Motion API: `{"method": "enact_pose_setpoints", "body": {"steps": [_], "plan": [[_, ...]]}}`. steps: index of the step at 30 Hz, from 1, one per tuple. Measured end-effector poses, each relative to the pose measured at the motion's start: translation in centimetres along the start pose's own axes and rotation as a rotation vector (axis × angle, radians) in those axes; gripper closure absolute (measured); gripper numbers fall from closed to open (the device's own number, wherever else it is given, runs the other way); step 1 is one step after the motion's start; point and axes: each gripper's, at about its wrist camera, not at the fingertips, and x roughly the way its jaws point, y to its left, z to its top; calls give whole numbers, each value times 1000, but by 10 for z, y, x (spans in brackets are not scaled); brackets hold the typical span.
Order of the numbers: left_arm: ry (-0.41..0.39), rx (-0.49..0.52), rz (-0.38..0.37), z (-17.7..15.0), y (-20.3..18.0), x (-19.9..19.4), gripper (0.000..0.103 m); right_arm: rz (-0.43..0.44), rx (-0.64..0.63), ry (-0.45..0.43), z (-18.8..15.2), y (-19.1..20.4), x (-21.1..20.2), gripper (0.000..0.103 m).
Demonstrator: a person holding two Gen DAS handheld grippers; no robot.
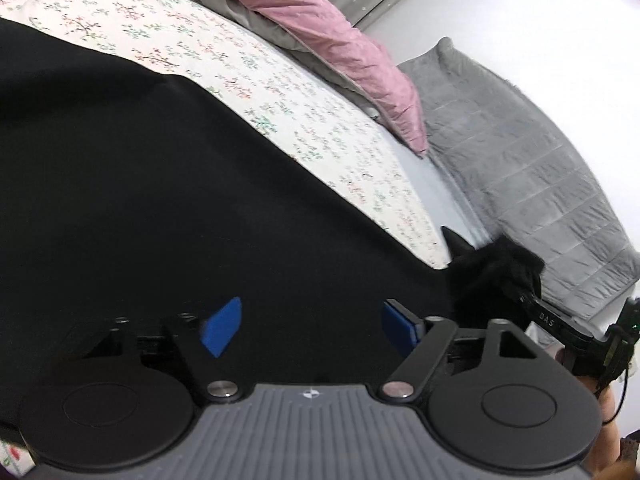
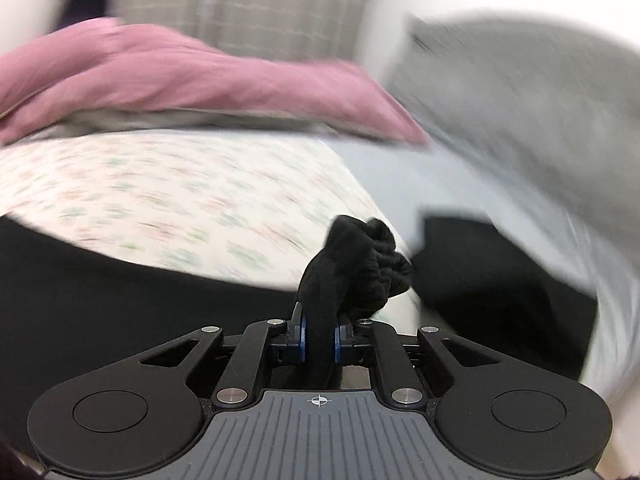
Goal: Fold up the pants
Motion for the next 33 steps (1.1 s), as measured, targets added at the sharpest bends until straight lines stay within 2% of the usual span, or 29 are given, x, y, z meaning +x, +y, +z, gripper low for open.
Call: {"method": "enact_pose_setpoints", "body": {"steps": [5,10,14,16,19,22,25,26,27,33], "plan": [[-14,-27,-59,-1,4,0,17,153,-219,-67,16,75,-17,92],[-31,-124,-113,-1,16,-2,17,331,-363,-48,-2,142,-28,92],[-13,-160,-135,-1,19,2,17,387,-439,-4,-25,178,-27,91],[7,-177,-150,-2,20,6,17,390,-463,13,-40,189,-28,86],[30,-201,-169,0,20,10,17,367,-483,21,-53,191,-29,85],[63,-230,-205,1,22,18,17,382,-457,27,-53,183,-38,79],[90,-269,-245,0,27,20,17,431,-399,25,-46,171,-43,61],[100,-280,-258,1,28,21,16,452,-372,22,-44,166,-44,46],[106,-291,-270,1,29,22,15,470,-355,19,-42,164,-44,37],[113,-325,-286,0,32,24,13,525,-328,4,-31,165,-30,38]]}}
